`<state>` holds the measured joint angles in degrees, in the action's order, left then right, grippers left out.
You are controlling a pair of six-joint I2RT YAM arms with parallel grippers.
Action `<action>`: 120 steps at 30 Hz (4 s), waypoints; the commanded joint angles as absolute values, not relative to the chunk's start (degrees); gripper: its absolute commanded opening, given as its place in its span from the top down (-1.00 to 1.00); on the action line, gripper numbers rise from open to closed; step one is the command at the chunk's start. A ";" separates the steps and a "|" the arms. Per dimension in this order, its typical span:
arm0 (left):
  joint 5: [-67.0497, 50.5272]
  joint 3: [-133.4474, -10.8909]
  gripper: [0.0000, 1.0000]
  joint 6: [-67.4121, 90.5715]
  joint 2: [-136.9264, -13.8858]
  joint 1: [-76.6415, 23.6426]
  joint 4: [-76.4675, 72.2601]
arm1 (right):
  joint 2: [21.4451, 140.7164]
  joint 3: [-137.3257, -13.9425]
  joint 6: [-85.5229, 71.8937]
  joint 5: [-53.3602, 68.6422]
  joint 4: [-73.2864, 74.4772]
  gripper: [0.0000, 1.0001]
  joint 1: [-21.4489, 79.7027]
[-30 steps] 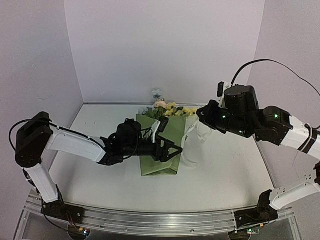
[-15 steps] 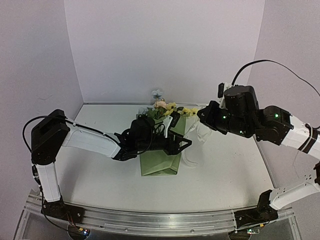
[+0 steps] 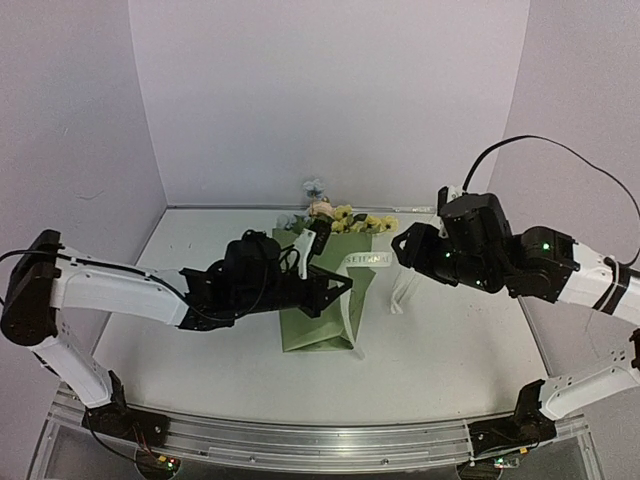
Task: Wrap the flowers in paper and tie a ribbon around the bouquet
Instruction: Pass from the right arm to the left, then straighten the ribbon at the center of the board.
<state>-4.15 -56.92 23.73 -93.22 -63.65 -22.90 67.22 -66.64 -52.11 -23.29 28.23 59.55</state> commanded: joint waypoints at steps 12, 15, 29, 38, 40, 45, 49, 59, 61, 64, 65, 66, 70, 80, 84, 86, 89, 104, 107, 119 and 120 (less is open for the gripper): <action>25.10 -40.91 1.00 41.49 -60.56 -66.71 10.11 | 81.97 -64.90 -47.26 -20.19 28.24 -0.58 41.05; 28.54 -40.59 0.99 43.80 -57.68 -66.69 15.34 | 89.07 -69.18 -43.39 -17.18 27.65 -0.56 35.26; 49.46 -42.30 1.00 61.79 -43.46 -66.62 43.59 | 114.45 -87.38 -41.20 -9.88 27.89 -0.47 25.72; 53.03 -45.41 1.00 60.85 -38.78 -66.53 48.42 | 124.23 -96.11 -43.34 -5.22 29.81 -0.39 25.70; 53.46 -45.98 1.00 60.44 -38.38 -66.54 48.69 | 125.20 -96.18 -43.88 -4.82 30.42 -0.38 25.73; 54.27 -46.75 1.00 60.13 -38.04 -66.53 48.94 | 126.31 -95.17 -44.33 -4.28 30.62 -0.32 26.78; 55.10 -47.48 1.00 59.94 -38.03 -66.53 49.53 | 126.04 -94.83 -44.39 -5.12 31.47 -0.31 28.55; 55.83 -49.58 0.99 59.32 -38.32 -66.53 50.53 | 123.31 -89.20 -47.57 -6.32 32.34 -0.15 32.34; 55.79 -50.01 1.00 59.33 -38.20 -66.53 50.98 | 122.82 -88.32 -47.97 -6.74 32.33 -0.06 32.38; 56.29 -50.84 1.00 59.19 -37.95 -66.52 51.85 | 121.85 -87.05 -48.31 -7.45 32.27 0.25 32.38; 56.57 -51.06 1.00 59.08 -37.85 -66.50 52.05 | 120.98 -85.96 -48.59 -8.11 32.18 0.37 32.39; 56.89 -51.29 1.00 58.93 -37.79 -66.53 52.22 | 119.42 -84.12 -48.92 -9.04 31.71 0.50 32.38; 57.50 -51.77 1.00 58.34 -38.68 -66.52 52.69 | 108.97 -73.95 -50.14 -13.96 28.74 0.87 32.28; 57.72 -51.82 1.00 71.17 -37.50 -66.56 68.51 | 73.20 -46.87 -56.49 -18.94 27.87 1.00 32.60; 59.16 -52.34 1.00 81.07 -39.60 -66.51 77.65 | 61.29 -40.06 -60.78 -19.97 29.22 1.00 36.26; 60.89 -53.03 1.00 85.22 -40.85 -66.53 81.69 | 58.53 -39.62 -62.90 -23.14 30.66 1.00 40.57; 63.01 -53.75 1.00 91.32 -42.78 -66.53 85.87 | 59.43 -38.91 -65.71 -22.20 30.80 0.98 43.53; 47.68 -39.68 1.00 80.92 -49.99 -58.88 60.17 | 80.82 -38.63 -66.61 -12.83 18.42 0.32 46.17; 41.28 -35.48 1.00 77.80 -50.22 -53.81 52.81 | 81.59 -38.83 -66.44 -12.92 17.89 0.19 46.21; 34.74 -32.45 1.00 70.94 -52.11 -42.63 45.31 | 79.05 -35.21 -65.97 -11.42 16.61 -0.36 38.23; 34.68 -32.60 1.00 70.67 -52.38 -42.52 45.21 | 78.74 -34.84 -65.76 -10.94 16.50 -0.37 36.80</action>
